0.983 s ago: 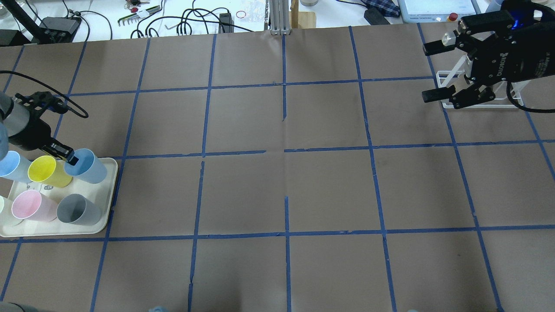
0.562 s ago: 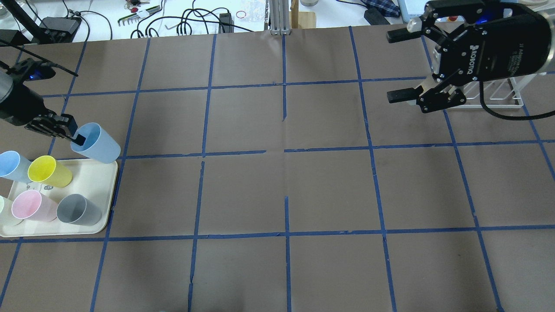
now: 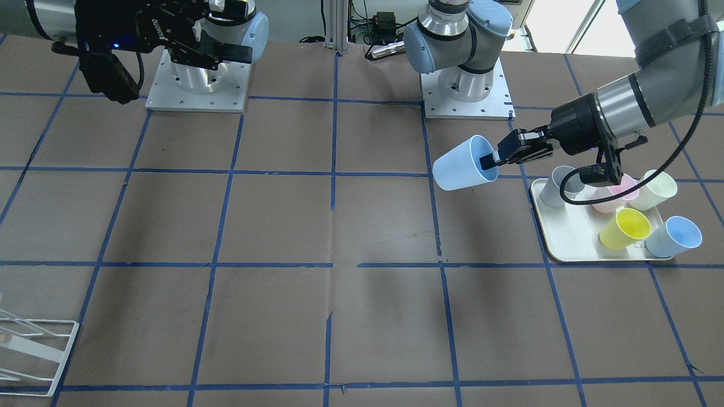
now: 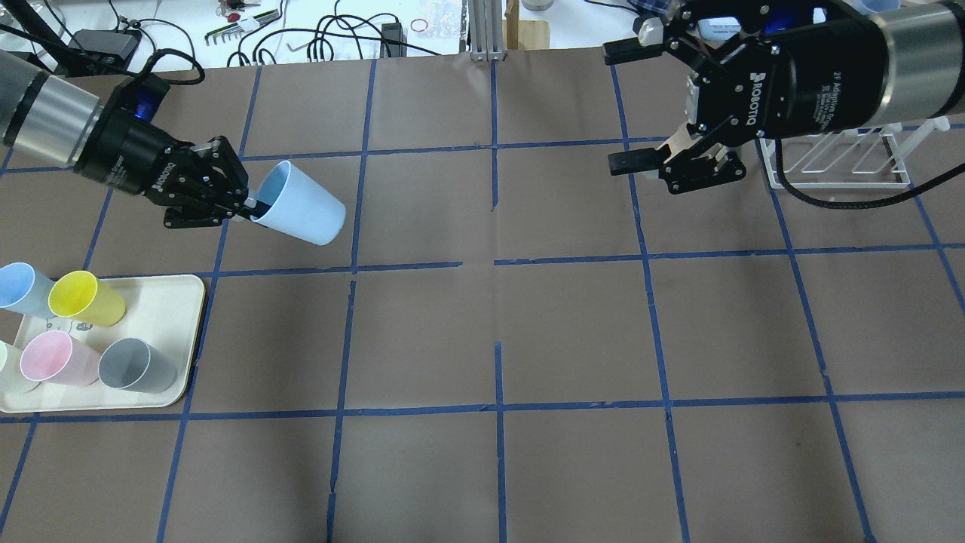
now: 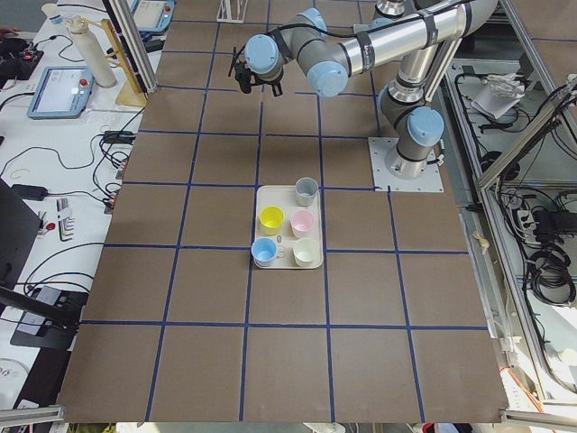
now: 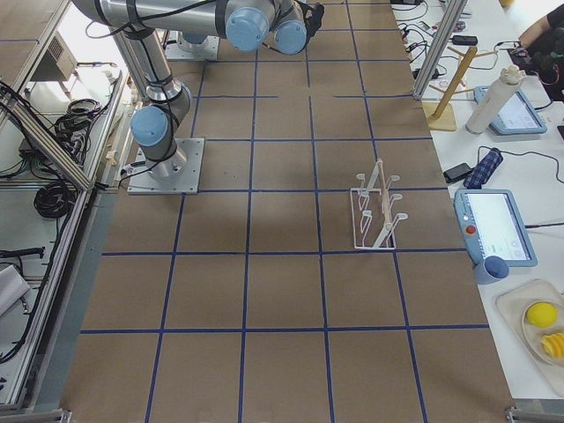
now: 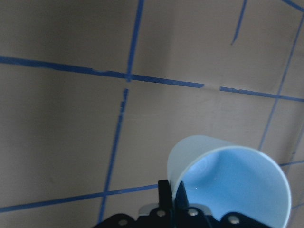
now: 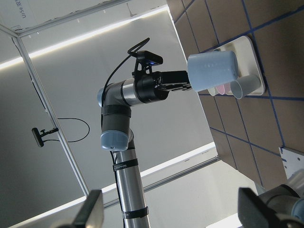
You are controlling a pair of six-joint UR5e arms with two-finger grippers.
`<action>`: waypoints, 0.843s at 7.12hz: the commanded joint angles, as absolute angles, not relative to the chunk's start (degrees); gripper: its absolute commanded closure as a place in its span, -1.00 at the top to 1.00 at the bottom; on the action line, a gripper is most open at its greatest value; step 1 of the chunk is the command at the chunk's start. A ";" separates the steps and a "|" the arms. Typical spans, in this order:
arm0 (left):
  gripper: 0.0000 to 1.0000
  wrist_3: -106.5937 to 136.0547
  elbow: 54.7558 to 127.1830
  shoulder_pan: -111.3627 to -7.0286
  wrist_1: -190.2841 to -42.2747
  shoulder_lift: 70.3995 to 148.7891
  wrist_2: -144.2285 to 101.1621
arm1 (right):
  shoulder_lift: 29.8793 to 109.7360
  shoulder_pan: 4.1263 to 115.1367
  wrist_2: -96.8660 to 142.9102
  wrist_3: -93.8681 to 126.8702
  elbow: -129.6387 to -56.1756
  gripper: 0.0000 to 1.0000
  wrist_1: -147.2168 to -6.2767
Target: Transfer IKEA cup to right arm and place on rack
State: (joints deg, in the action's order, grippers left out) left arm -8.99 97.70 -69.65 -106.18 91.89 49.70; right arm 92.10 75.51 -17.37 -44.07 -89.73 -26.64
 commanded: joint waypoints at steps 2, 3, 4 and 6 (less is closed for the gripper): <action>-1.00 -6.06 98.00 -72.86 -120.55 91.32 29.93 | 90.54 79.71 -8.36 -47.99 -89.74 1.00 -26.98; -1.00 -6.06 98.00 -72.86 -123.81 91.32 25.79 | 90.01 79.63 -8.70 -47.12 -90.08 1.00 -26.90; -1.00 -6.06 98.00 -72.86 -125.75 91.32 23.58 | 90.00 79.63 -9.31 -46.85 -90.17 1.00 -26.81; -1.00 -6.50 98.17 -75.39 -130.41 91.76 16.55 | 88.17 79.80 -9.23 -47.28 -90.35 1.00 -26.63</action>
